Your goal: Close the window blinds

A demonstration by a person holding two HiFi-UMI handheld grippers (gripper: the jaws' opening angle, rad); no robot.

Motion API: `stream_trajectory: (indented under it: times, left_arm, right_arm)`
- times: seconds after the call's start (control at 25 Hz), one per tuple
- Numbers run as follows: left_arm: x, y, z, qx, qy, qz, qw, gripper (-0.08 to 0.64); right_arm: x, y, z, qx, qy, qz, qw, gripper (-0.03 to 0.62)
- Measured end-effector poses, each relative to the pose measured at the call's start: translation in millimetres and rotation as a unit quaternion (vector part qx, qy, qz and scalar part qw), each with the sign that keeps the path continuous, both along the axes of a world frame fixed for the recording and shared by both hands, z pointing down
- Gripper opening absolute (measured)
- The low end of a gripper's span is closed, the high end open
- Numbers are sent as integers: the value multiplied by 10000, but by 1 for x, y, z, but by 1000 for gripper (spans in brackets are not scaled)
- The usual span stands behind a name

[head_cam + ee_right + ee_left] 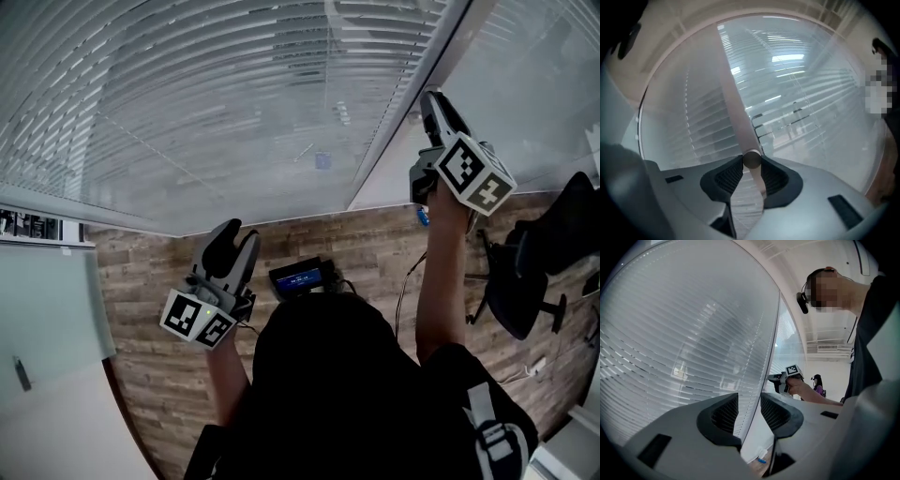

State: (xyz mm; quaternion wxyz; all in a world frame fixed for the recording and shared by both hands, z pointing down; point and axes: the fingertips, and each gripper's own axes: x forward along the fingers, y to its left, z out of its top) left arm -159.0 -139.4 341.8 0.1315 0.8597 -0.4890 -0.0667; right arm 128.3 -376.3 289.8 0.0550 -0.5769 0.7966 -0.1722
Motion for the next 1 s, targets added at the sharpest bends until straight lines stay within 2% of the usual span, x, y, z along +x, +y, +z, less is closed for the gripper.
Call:
stream_trajectory:
  times: [0.08,0.32,0.44,0.52,0.64,0.76,0.88,1.0]
  left_arm:
    - [6,0,-2,14,-27,-16,10000,144]
    - [13,16,1,-194,-178,-218,9994,144]
    - [17,25,6,-333,-261,-323,9986,144]
    - [18,35,9,-435,-321,-369,9979,144]
    - [16,54,10,-507,-396,-338,9974,144]
    - [15,62,8,-482,-409,-212,9978,144]
    - [24,63,2,-382,-427,43,9983,144]
    - [39,73,-4,-156,-422,559,9974,144]
  right_arm:
    - [1,-2,-3,-22,-357,-112,9993,127]
    - [5,7,11,165,239,-235,9993,127]
    - [13,14,25,211,136,-325,9992,127]
    - [9,29,39,246,100,-664,9974,127]
    - [-2,73,72,222,368,-1249,9912,121]
    - [9,125,115,-91,470,-1511,9874,115]
    - [41,175,155,-615,450,-1386,9874,115]
    - [68,230,176,-899,633,-1002,9889,115]
